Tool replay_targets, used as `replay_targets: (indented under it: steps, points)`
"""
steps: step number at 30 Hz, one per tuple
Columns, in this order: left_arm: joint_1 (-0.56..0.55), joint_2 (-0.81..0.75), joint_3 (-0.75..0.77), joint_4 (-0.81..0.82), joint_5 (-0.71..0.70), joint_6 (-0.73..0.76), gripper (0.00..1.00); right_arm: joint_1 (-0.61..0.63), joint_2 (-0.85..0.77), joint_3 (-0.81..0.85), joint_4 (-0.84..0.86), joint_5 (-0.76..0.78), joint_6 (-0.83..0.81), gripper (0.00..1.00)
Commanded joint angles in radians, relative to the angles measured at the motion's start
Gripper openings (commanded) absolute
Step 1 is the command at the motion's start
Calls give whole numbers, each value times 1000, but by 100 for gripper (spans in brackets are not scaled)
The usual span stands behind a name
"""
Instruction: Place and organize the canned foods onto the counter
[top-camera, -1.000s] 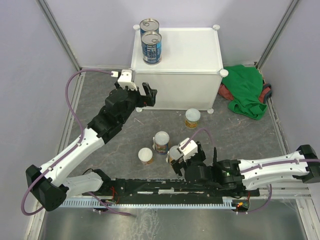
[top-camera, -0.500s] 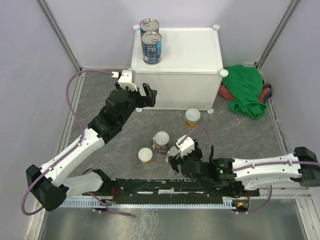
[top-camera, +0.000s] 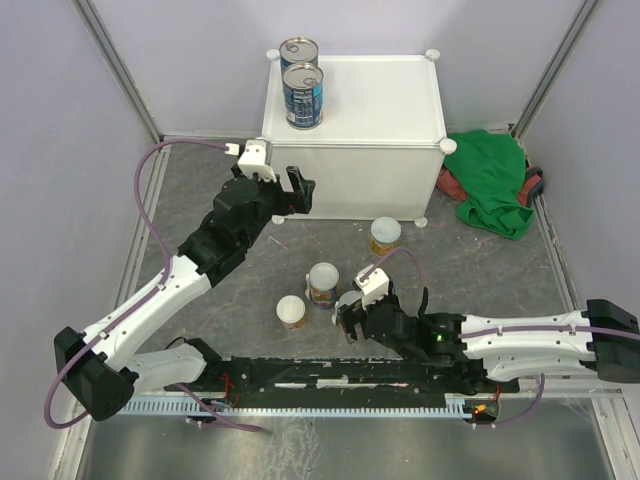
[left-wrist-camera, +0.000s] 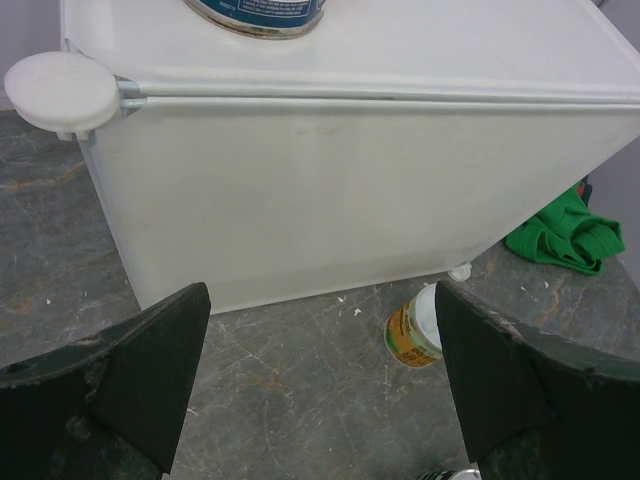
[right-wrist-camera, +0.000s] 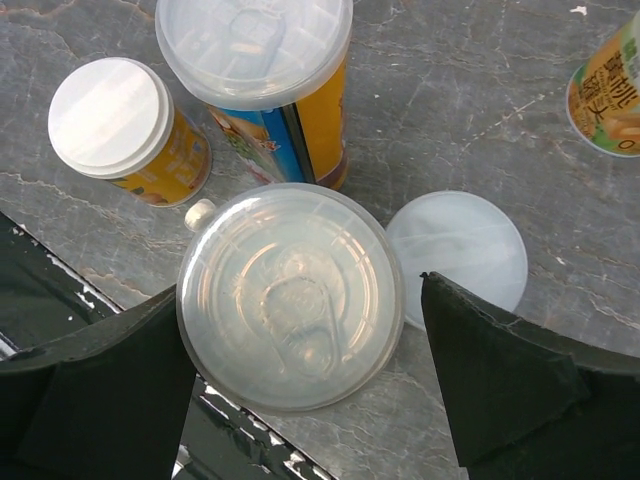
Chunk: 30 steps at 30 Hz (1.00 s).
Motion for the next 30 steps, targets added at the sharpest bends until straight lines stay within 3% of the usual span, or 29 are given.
replay_targets:
  steps: [1,12,21,30]
  points:
    - [-6,7,-8,58,12,-17,99,-21,-5,-32,102,-41,-33,88]
    - [-6,9,-17,55,-5,-10,99,-32,-62,-58,112,-91,-50,32]
    - [-6,-17,-33,46,-22,-9,99,-33,-83,-26,85,-114,-60,11]
    - [-7,-34,-40,40,-35,-4,99,-33,-137,22,37,-113,-93,1]
